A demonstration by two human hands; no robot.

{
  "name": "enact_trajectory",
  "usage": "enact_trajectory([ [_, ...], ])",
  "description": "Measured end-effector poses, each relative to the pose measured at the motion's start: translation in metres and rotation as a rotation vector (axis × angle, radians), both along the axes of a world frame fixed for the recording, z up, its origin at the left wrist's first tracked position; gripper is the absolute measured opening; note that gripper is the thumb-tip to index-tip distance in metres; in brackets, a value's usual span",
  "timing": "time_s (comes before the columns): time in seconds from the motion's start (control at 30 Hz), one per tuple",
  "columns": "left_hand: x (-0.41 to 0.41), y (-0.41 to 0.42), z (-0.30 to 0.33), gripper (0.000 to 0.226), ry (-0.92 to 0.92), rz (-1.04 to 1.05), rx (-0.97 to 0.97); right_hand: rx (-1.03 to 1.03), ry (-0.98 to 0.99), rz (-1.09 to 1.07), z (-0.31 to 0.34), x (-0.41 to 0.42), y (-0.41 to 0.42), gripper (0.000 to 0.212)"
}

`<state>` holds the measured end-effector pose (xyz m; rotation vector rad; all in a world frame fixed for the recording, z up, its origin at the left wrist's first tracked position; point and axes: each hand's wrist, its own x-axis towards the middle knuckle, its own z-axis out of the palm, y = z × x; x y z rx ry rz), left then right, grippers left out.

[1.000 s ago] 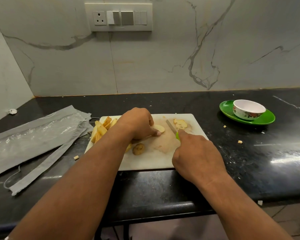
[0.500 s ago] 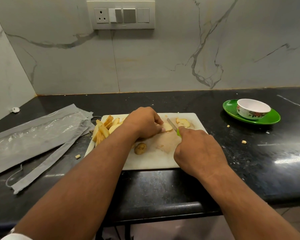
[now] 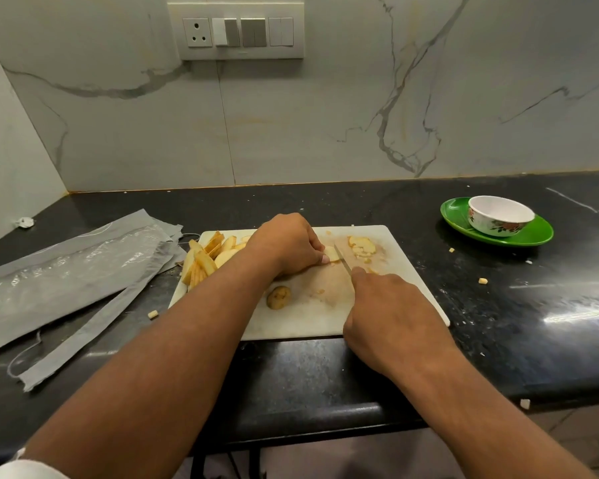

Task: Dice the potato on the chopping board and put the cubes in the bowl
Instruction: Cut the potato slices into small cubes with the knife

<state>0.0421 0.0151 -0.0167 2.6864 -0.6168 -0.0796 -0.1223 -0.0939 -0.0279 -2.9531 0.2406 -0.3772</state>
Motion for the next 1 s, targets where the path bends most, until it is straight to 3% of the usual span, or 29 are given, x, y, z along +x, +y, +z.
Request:
enact_trajectory([
  [0.2, 0.001, 0.001, -0.001, 0.031, 0.007, -0.006, 0.007, 0.026, 0.009, -0.023, 0.01, -0.035, 0.003, 0.045],
  [0.53, 0.0, 0.002, -0.003, 0.032, 0.003, -0.018, 0.011, 0.06, 0.003, -0.051, -0.006, 0.016, 0.003, 0.051],
  [1.0, -0.004, 0.004, -0.001, 0.03, -0.018, -0.039, 0.009, 0.067, -0.059, -0.055, 0.012, -0.035, -0.003, 0.056],
])
